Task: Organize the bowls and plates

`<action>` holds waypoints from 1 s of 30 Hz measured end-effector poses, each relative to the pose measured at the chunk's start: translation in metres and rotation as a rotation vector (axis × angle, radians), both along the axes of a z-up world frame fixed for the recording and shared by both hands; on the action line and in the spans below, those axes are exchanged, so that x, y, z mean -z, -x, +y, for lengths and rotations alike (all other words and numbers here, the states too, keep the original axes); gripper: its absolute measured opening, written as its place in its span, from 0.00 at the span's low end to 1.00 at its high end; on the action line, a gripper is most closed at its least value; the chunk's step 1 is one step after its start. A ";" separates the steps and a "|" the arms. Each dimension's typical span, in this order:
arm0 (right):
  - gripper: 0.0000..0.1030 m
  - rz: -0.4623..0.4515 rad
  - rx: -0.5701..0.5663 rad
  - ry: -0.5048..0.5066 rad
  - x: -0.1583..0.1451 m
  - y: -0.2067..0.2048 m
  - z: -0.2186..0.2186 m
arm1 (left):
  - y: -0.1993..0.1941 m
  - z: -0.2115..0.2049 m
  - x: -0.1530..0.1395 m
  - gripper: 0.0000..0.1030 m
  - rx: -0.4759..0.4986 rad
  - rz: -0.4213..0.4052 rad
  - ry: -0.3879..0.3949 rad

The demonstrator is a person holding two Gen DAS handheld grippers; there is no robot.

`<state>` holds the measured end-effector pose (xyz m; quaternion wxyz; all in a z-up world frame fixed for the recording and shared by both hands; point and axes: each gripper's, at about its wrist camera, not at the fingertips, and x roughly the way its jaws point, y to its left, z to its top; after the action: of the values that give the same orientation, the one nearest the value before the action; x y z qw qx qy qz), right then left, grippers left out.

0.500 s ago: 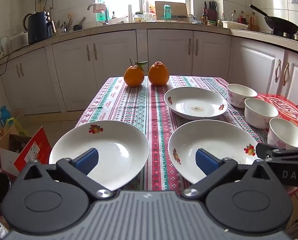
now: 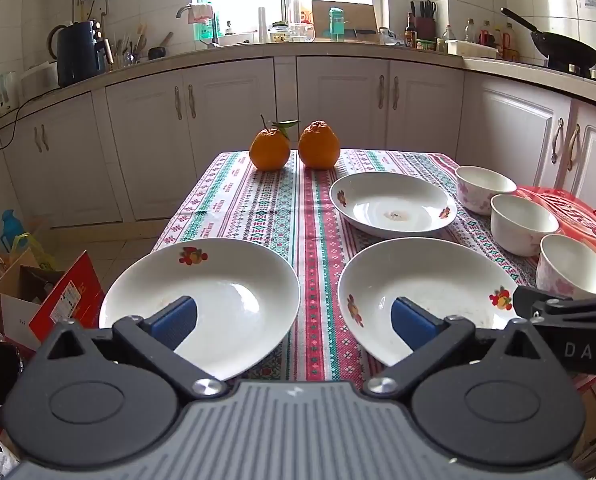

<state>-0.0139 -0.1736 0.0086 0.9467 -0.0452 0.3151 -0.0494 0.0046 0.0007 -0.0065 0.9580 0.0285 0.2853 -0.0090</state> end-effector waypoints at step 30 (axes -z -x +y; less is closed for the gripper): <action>1.00 -0.001 0.001 0.008 -0.001 0.001 0.001 | -0.001 -0.002 0.001 0.99 -0.007 0.007 0.006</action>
<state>-0.0147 -0.1725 0.0100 0.9467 -0.0489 0.3142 -0.0512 0.0054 -0.0016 -0.0075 0.9571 0.0247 0.2886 -0.0064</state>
